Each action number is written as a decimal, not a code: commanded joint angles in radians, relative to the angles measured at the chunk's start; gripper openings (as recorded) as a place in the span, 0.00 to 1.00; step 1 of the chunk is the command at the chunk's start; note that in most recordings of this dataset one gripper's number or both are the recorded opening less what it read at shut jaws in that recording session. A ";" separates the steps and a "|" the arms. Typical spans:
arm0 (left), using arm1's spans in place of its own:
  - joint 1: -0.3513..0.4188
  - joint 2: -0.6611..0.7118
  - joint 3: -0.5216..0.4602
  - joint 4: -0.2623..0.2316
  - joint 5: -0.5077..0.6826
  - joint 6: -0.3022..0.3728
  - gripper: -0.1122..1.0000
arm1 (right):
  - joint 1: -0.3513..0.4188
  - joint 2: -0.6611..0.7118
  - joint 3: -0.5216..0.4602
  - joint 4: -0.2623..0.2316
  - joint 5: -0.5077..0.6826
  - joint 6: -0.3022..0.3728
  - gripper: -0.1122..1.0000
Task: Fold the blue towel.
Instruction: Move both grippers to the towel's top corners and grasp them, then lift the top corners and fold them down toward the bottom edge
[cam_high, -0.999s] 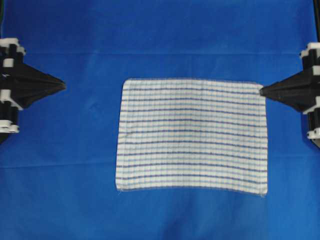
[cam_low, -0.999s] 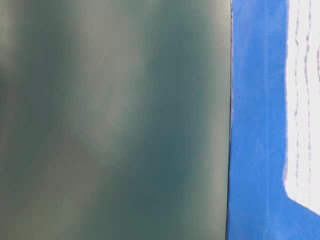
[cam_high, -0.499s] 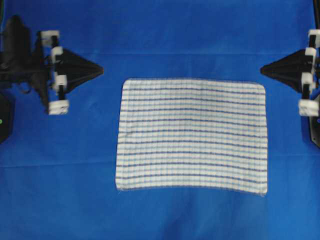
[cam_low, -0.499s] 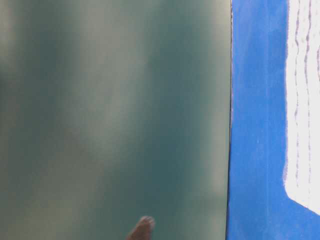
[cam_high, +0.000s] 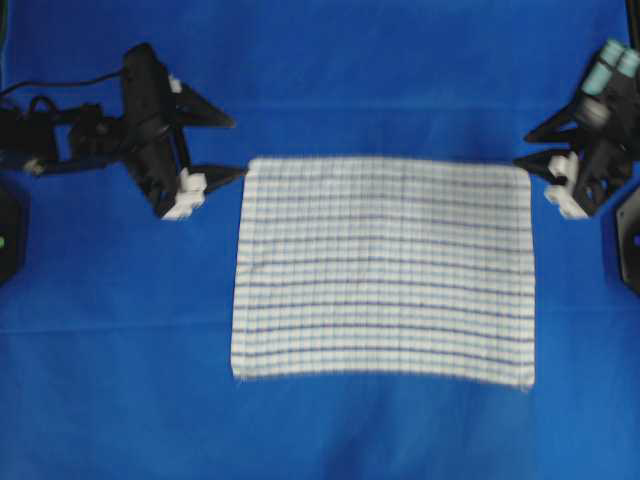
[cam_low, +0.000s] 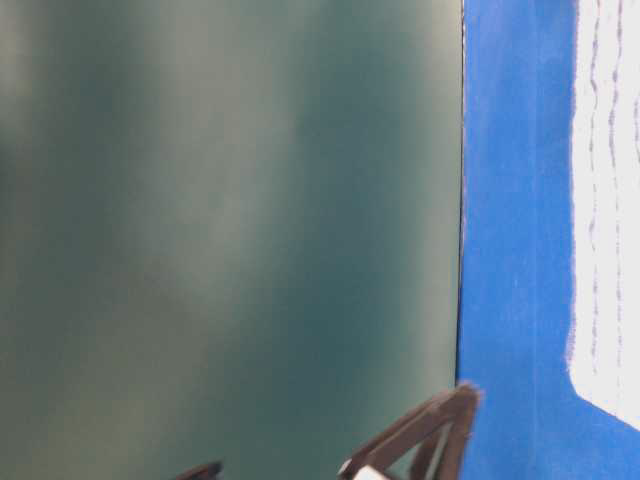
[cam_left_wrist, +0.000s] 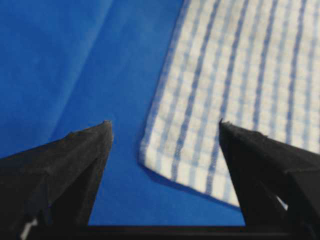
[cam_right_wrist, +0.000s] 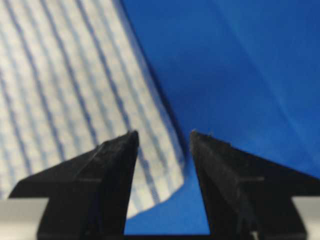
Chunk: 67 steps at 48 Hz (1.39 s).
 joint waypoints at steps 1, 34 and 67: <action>0.003 0.049 -0.034 -0.002 -0.028 0.000 0.82 | -0.020 0.072 -0.006 0.000 -0.034 0.000 0.56; 0.034 0.293 -0.094 -0.002 -0.008 0.005 0.62 | -0.041 0.370 0.002 -0.002 -0.235 0.000 0.41; -0.029 0.173 -0.095 0.000 0.140 0.021 0.13 | -0.041 0.281 -0.025 -0.005 -0.184 -0.012 0.12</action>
